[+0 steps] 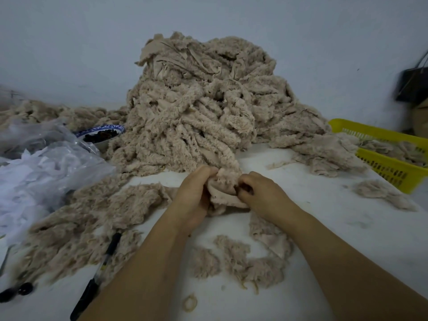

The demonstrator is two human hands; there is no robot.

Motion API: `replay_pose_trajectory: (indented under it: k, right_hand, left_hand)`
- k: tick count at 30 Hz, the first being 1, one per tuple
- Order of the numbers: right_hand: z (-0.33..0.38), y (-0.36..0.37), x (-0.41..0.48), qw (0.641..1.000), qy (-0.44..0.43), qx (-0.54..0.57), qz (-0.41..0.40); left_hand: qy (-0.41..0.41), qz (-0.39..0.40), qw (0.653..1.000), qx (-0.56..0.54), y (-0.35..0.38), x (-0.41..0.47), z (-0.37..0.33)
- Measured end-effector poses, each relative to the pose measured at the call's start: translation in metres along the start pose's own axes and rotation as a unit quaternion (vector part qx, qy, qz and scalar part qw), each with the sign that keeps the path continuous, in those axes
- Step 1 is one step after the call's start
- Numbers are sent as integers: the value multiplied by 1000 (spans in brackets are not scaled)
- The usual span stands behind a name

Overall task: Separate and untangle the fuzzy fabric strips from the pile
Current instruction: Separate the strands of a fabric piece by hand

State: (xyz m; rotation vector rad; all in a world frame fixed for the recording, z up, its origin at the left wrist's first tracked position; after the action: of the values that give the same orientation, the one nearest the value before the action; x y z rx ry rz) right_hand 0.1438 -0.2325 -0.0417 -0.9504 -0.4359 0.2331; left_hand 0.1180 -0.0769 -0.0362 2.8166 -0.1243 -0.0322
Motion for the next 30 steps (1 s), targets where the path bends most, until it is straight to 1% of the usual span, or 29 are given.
replay_pose_trajectory:
  k: [3,5,7,8,10,11,13,15,17,20,22,24,25,27,30]
  right_hand:
    - [5,-4,-3,1000,-9,-4,-22]
    - [13,0,-4,999,-40,-17,11]
    - [20,8,-5,995,-55,-67,42]
    - [19,8,-5,995,-43,-84,37]
    - [10,1,-2,994,16,-112,0]
    - [3,-4,-1,990,51,-131,-19]
    - [-9,-13,-1,984,102,-136,-60]
    - [-14,-19,-2,981,126,-103,-102]
    - [-15,-22,-3,980,129,-65,-135]
    - [-14,-29,-7,975,123,33,-182]
    - [-16,-31,-9,970,131,73,-192]
    - [-18,-28,-9,967,149,94,-182]
    - [-20,-26,-10,962,165,122,-180]
    - [-26,-24,-9,940,199,202,-191]
    - [-34,-23,-7,905,223,283,-225]
  left_hand:
    - [29,-12,999,7,-1,1,-1]
    - [41,-21,998,-31,0,2,-3]
    - [36,-30,995,-83,-3,3,-2]
    - [21,-29,993,-112,-4,3,-3]
    - [-14,-27,980,-199,-13,4,-3]
    - [-19,-32,969,-245,-21,5,-4]
    - [-13,-55,955,-291,-35,7,-7]
    - [-28,-60,954,-292,-36,8,-5]
    - [-48,-52,961,-269,-32,9,-2]
    - [-44,-58,966,-250,-29,10,-2]
    - [-26,-54,970,-234,-31,11,-3]
    - [-11,-61,967,-246,-32,11,-4]
    - [-6,-60,963,-263,-33,11,-5]
    - [12,-64,952,-299,-38,12,-7]
    - [25,-87,948,-306,-42,11,-6]
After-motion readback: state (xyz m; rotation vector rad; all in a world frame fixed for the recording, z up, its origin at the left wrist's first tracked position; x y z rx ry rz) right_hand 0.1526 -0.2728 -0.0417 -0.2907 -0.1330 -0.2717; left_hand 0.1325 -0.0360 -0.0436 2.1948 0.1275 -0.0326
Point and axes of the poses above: each hand's wrist, its own x-axis towards the middle knuckle, its own y-axis out of the palm, z = x × y, the point moved 4 cm from there along x, towards the middle knuckle
